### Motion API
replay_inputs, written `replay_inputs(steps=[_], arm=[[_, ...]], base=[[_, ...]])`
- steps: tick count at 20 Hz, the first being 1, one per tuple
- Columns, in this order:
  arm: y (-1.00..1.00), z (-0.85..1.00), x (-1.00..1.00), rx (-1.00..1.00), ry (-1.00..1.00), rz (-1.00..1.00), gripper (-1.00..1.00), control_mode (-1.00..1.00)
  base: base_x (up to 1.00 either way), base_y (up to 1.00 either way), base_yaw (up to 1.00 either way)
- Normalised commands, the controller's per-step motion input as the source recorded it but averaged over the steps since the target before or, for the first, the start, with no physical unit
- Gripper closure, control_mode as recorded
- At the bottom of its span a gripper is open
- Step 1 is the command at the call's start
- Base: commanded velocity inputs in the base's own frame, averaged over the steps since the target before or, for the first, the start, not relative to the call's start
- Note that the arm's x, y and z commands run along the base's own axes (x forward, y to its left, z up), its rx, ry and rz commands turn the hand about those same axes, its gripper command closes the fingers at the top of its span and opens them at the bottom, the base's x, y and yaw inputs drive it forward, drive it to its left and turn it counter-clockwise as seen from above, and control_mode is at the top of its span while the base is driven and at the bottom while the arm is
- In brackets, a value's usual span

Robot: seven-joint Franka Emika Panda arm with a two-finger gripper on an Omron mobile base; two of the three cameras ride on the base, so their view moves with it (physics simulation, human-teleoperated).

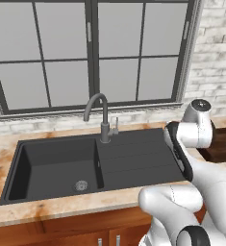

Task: Pick up all produce items and place them in the sink. Turn on the sink faucet to wash them. Then turn the sink off and put them in the tray.

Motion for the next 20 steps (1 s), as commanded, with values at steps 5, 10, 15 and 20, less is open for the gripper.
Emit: replay_inputs(steps=[5,10,15,20], arm=[[-0.75,0.13,0.1,0.0,0.05,-0.16,1.0,-1.0],[-0.74,0.03,0.11,0.0,0.05,-0.15,1.0,-1.0],[-0.7,0.0,0.11,0.0,0.05,-0.14,1.0,-1.0],[-0.64,0.0,0.11,0.02,0.03,-0.12,1.0,-1.0]], base=[[0.0,0.0,0.0],[0.0,0.0,0.0],[0.0,0.0,0.0],[0.0,0.0,0.0]])
